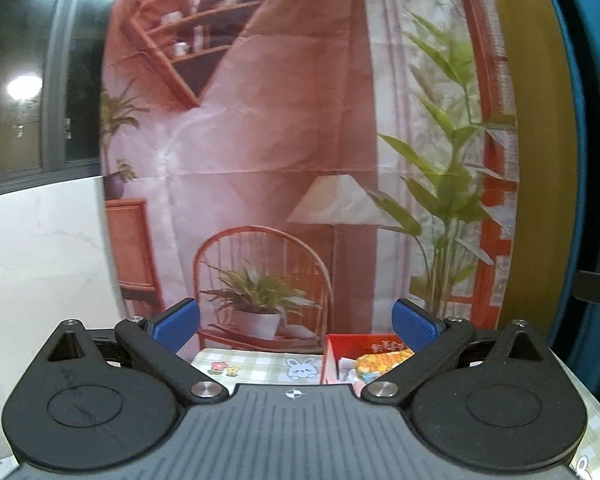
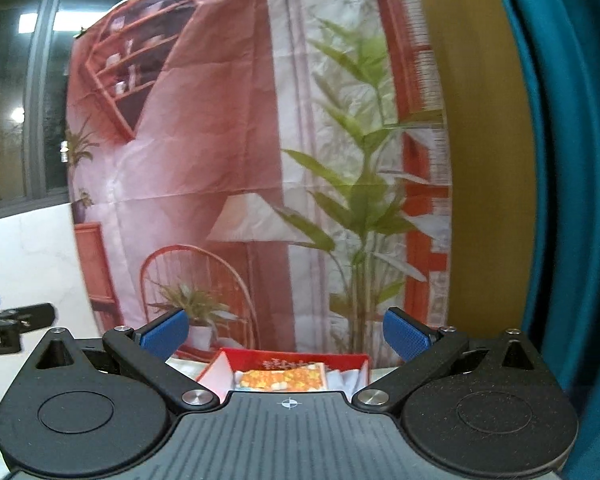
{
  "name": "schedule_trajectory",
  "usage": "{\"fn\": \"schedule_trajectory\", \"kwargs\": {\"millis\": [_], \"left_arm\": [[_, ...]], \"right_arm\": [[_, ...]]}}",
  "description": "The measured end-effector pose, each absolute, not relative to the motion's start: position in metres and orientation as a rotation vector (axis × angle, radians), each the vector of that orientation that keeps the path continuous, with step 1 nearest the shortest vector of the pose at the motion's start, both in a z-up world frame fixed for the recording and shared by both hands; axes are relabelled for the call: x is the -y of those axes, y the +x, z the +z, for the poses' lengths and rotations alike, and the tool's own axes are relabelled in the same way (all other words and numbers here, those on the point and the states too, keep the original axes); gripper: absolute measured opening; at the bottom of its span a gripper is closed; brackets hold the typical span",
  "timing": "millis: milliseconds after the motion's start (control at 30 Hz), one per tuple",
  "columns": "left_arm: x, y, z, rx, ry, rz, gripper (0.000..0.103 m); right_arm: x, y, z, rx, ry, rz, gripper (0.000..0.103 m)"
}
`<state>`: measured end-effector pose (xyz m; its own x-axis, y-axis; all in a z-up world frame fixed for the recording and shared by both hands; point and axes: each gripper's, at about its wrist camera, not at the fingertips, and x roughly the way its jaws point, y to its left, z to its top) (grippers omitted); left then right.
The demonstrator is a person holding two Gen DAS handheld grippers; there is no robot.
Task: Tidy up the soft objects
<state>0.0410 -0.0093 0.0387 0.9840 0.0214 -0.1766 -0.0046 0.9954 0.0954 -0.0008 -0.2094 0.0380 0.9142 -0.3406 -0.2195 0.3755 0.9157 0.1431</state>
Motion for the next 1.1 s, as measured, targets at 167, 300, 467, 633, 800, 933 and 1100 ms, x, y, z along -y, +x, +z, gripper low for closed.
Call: {"fn": "schedule_trajectory", "kwargs": {"millis": [167,300,467,633,800,933,1100], "left_arm": [[0.009,0.031,0.040,-0.188,0.082,0.011,0.103],[0.008,0.026,0.037,-0.198,0.089,0.008,0.103],[0.005,0.022,0.034,-0.198,0.088,0.021,0.103],[0.004,0.021,0.034,-0.198,0.088,0.022,0.103],[0.004,0.021,0.033,-0.200,0.086,0.024,0.103],[0.004,0.019,0.032,-0.202,0.083,0.028,0.103],[0.004,0.018,0.032,-0.204,0.085,0.031,0.103]], "right_arm": [[0.199,-0.012,0.040,-0.179,0.135,-0.404,0.103],[0.194,-0.019,0.042,-0.174,0.124,-0.405,0.103],[0.193,-0.023,0.042,-0.179,0.129,-0.396,0.103],[0.190,-0.023,0.043,-0.183,0.116,-0.393,0.103],[0.188,-0.022,0.043,-0.181,0.110,-0.392,0.103],[0.187,-0.021,0.043,-0.183,0.112,-0.391,0.103],[0.186,-0.021,0.041,-0.188,0.116,-0.390,0.103]]}}
